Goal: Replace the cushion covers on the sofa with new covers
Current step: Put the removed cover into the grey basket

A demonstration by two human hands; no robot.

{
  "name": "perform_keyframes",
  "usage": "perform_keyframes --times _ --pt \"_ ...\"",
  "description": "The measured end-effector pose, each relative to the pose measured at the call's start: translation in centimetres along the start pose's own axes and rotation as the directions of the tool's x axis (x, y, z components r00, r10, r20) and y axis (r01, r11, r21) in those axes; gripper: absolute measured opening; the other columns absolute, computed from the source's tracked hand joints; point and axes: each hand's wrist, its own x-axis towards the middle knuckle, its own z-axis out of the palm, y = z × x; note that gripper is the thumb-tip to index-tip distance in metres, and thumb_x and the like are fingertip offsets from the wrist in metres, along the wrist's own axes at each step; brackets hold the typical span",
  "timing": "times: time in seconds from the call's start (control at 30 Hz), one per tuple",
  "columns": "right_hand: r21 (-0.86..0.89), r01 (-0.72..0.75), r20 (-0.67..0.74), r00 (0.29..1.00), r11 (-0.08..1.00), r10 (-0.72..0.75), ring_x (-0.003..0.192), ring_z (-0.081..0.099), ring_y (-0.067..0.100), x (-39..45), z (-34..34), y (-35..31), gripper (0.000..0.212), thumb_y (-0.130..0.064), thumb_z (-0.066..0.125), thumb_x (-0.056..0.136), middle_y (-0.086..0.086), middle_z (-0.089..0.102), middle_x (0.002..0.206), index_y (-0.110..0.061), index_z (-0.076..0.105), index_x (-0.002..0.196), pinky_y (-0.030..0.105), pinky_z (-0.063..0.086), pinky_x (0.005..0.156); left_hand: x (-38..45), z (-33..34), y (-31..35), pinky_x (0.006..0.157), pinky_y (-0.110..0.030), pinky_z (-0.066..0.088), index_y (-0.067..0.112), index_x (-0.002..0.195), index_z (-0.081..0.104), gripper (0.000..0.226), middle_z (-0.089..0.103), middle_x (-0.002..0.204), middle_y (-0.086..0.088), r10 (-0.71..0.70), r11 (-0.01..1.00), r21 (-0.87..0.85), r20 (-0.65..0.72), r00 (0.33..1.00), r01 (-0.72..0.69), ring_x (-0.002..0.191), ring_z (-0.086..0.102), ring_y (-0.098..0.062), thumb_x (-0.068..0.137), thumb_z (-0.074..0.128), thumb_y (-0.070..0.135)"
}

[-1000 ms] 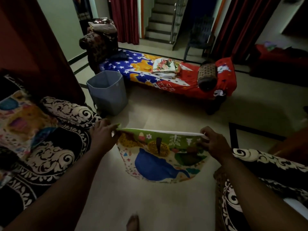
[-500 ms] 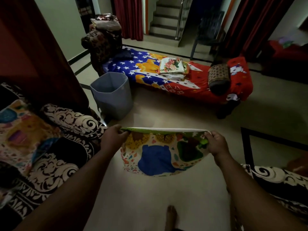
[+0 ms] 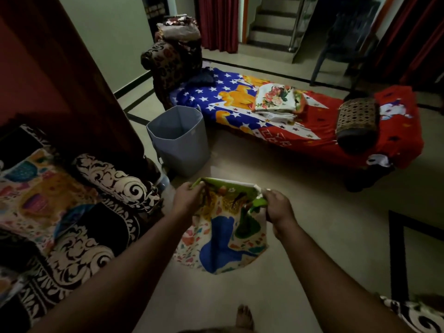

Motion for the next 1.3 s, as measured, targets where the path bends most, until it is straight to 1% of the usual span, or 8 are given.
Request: perform_keyframes --times 0.33,0.5,0.67,0.77,0.87,1.07,1.2,1.3 --pt "-0.087 0.096 0.393 0.918 0.992 -0.054 0.094 0.067 0.026 3.9 9.6 -5.8 0.035 -0.028 0.042 0.107 0.016 0.071 0.098 -0.001 0.065 0.107 0.036 0.056 0.076 3.3 2.5 2.8 0.082 -0.035 0.062 0.029 0.123 0.062 0.025 0.073 0.110 0.000 0.243 0.967 -0.166 0.380 0.893 -0.192 0.100 0.073 -0.016 0.098 0.066 0.028" --pt "-0.224 0.230 0.504 0.859 0.947 -0.090 0.082 0.067 0.007 8.3 13.7 -9.1 0.034 -0.029 0.045 0.104 -0.004 0.074 0.089 -0.023 0.075 0.090 0.025 0.052 0.073 11.7 -1.0 3.9 0.076 -0.028 0.061 0.030 0.118 0.068 0.035 0.072 0.106 0.005 0.399 0.880 0.139 0.300 0.866 -0.453 0.095 0.071 -0.011 0.087 0.078 0.018" --pt "-0.684 0.581 0.334 0.787 0.441 -0.519 0.090 0.058 0.011 15.7 17.2 -10.9 0.020 -0.048 0.062 0.091 -0.009 0.061 0.100 -0.034 0.064 0.106 0.037 0.053 0.071 19.9 -5.0 7.0 0.078 -0.029 0.062 0.025 0.124 0.064 0.028 0.068 0.110 0.003 0.323 0.920 0.127 0.292 0.900 -0.372 0.101 0.068 -0.013 0.099 0.061 0.014" --pt "-0.826 0.540 0.452 0.806 0.161 -0.383 0.120 0.042 0.017 19.2 18.8 -12.2 0.054 -0.060 0.066 0.084 -0.006 0.044 0.128 -0.041 0.052 0.133 0.042 0.044 0.095 24.3 -7.4 9.1 0.084 -0.031 0.061 0.023 0.126 0.064 0.028 0.066 0.113 0.003 0.323 0.902 0.155 0.378 0.868 -0.403 0.104 0.066 -0.014 0.100 0.059 0.014" --pt "-0.861 0.507 0.496 0.826 -0.031 -0.269 0.117 0.047 0.019 21.9 20.4 -13.5 0.037 -0.056 0.059 0.092 -0.006 0.051 0.122 -0.037 0.060 0.124 0.043 0.047 0.093 28.0 -9.7 11.3 0.085 -0.033 0.061 0.025 0.125 0.065 0.027 0.066 0.115 0.004 0.346 0.859 0.204 0.446 0.826 -0.470 0.103 0.065 -0.013 0.100 0.059 0.015" --pt "-0.828 0.560 0.486 0.712 -0.007 -0.507 0.075 0.057 0.013 26.7 24.6 -17.8 0.011 -0.038 0.053 0.096 -0.011 0.057 0.082 -0.031 0.054 0.087 0.037 0.055 0.061 36.0 -14.2 13.6 0.092 -0.041 0.048 0.035 0.109 0.065 0.015 0.068 0.106 0.008 0.510 0.165 0.834 0.385 0.769 -0.526 0.101 0.062 -0.017 0.095 0.061 0.031" --pt "-0.810 0.585 0.556 0.748 -0.033 -0.363 0.073 0.057 0.011 30.5 29.1 -20.8 0.011 -0.041 0.056 0.098 -0.009 0.059 0.083 -0.033 0.054 0.090 0.037 0.056 0.064 40.4 -14.8 14.3 0.103 -0.050 0.036 0.036 0.113 0.066 0.021 0.068 0.106 0.005 0.426 0.087 0.928 0.293 0.856 -0.361 0.112 0.058 -0.021 0.093 0.064 0.030" --pt "-0.773 0.604 0.478 0.755 0.195 -0.449 0.068 0.058 0.013 35.2 31.0 -22.9 0.018 -0.042 0.053 0.099 -0.007 0.058 0.077 -0.029 0.053 0.086 0.034 0.050 0.057 44.0 -14.1 15.9 0.098 -0.043 0.048 0.030 0.113 0.067 0.019 0.070 0.104 0.003 0.415 0.408 0.838 0.183 0.891 -0.362 0.105 0.063 -0.021 0.095 0.064 0.025"
